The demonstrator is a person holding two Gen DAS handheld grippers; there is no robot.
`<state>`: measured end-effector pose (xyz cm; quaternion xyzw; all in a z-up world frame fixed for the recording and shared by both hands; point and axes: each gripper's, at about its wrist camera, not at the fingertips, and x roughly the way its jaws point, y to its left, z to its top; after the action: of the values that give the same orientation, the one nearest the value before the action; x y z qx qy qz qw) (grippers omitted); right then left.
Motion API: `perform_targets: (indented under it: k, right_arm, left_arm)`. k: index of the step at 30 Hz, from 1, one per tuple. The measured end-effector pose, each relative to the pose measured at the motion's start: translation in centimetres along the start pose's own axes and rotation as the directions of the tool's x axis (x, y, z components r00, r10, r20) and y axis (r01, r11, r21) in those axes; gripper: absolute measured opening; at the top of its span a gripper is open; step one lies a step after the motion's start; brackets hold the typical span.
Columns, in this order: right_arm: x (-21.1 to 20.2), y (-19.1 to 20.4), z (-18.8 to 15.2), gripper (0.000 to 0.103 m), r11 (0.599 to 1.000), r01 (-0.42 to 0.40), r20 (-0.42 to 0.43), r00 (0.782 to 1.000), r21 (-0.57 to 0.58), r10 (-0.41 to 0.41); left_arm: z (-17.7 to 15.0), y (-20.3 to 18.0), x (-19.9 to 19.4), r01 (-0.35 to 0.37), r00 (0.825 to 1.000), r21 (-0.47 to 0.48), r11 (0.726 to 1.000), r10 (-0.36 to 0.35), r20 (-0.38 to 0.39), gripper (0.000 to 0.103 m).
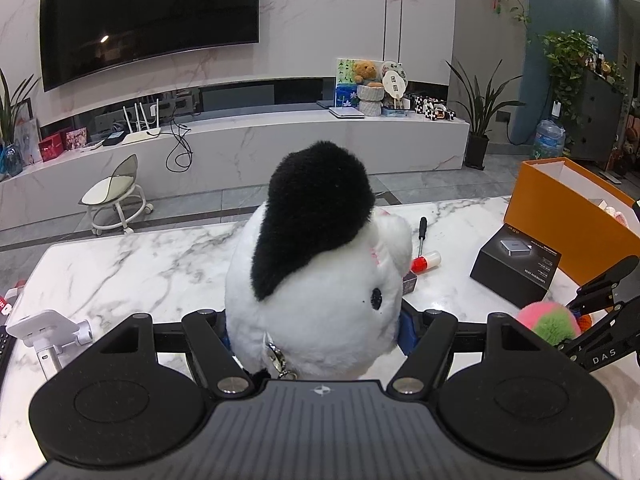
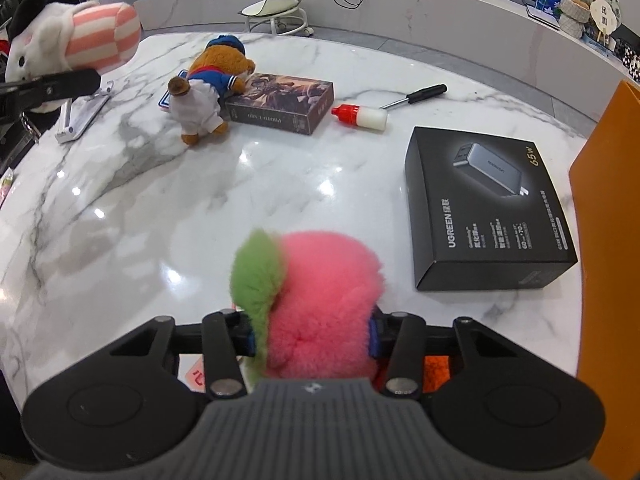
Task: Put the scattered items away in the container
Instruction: 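Lift the white plush dog with the left tool while the right tool lifts the pompom, then carry the plush dog and pompom over the orange box with both tools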
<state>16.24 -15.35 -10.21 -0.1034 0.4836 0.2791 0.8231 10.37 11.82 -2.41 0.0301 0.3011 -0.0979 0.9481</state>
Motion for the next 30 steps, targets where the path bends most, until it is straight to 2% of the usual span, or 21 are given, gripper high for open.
perform_targets:
  k: [8,12,16,22,26,30]
  right_arm:
    - [-3.1,-0.4,1.1,0.048,0.999,-0.022,0.067,0.998,0.031,0.02]
    - [-7.0,-1.0,2.5,0.048,0.998,-0.031,0.162,0.987,0.053,0.022]
    - [-11.8,-2.2,3.7,0.048,0.997,-0.033,0.274,0.962,0.075,0.011]
    - [-19.3,-4.6,4.2,0.048,0.993,-0.019,0.429,0.903,0.112,-0.031]
    - [-24.6,-6.0,3.6,0.048,0.99,0.005,0.533,0.842,0.144,-0.082]
    - [-29.7,-7.0,2.5,0.048,0.985,0.027,0.624,0.771,0.171,-0.129]
  left_arm:
    - [0.6,-1.1,-0.5,0.001,1.0,0.006,1.0,-0.001,0.015,0.081]
    - [1.7,-2.3,-1.5,0.011,0.999,0.008,1.0,-0.011,0.048,0.081]
    - [3.8,-4.0,-3.1,0.01,0.996,0.025,1.0,-0.012,0.094,0.081]
    - [8.1,-7.1,-6.5,0.012,0.982,0.052,0.999,-0.022,0.19,0.081]
    - [11.1,-10.3,-8.5,0.04,0.962,0.074,0.996,-0.058,0.268,0.081]
    - [13.5,-14.3,-10.1,0.089,0.937,0.123,0.988,-0.125,0.326,0.081]
